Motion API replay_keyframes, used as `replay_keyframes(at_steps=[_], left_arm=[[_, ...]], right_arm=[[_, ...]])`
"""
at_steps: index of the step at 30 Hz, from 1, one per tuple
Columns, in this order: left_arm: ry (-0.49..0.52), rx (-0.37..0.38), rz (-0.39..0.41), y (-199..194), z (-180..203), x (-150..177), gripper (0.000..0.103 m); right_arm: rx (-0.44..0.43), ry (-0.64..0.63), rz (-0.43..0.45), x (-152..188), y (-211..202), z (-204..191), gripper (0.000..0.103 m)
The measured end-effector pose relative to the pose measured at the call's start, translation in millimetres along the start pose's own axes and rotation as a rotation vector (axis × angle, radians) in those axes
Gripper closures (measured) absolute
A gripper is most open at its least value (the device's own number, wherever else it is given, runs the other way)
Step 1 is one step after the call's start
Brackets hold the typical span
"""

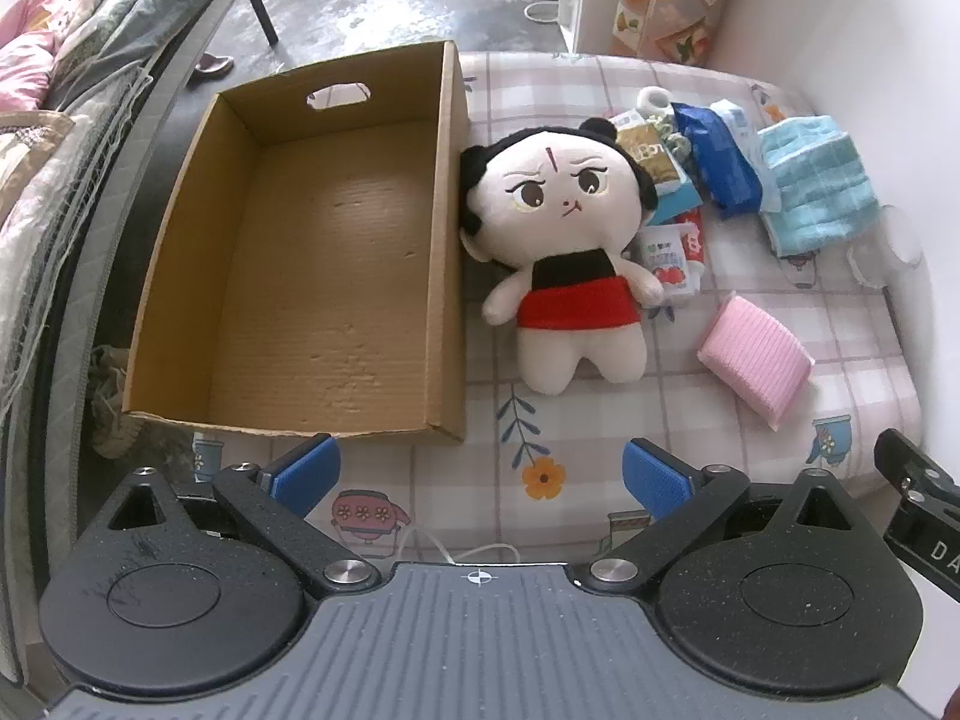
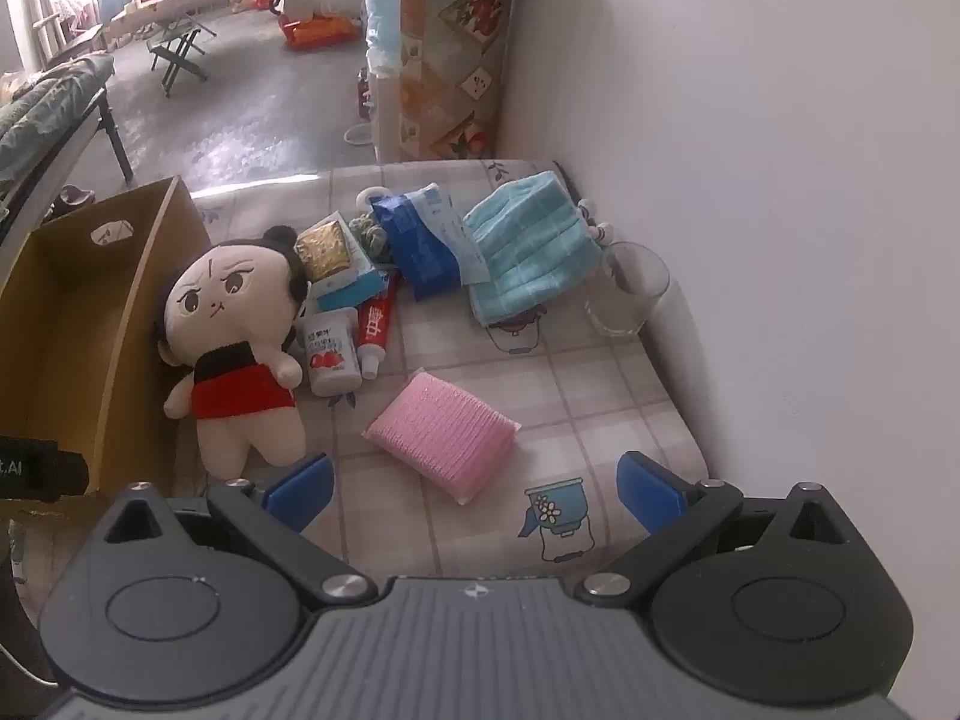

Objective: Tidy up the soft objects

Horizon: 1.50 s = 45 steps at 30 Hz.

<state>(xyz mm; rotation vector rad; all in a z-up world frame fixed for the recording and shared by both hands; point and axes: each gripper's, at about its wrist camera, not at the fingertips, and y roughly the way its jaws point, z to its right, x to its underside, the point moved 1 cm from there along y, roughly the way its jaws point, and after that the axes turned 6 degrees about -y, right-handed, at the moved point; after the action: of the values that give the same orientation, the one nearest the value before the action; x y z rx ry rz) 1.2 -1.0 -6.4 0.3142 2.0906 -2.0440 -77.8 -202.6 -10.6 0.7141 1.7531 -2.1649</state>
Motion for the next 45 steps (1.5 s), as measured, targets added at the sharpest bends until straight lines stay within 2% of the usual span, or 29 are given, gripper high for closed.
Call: replay_keyframes(at_steps=[21,45], left_arm=[[0.027,-0.004,-0.003,1.5,6.1,2.9,0.002],[0.046,0.018,-0.032,8.6,17.6,5.5,0.002]], right_arm=[[-0.007,0.026,-0.063,2.5,7.9,2.3,0.001],[0.021,0.037,-0.079,1.2,10.3,9.9,0.001]])
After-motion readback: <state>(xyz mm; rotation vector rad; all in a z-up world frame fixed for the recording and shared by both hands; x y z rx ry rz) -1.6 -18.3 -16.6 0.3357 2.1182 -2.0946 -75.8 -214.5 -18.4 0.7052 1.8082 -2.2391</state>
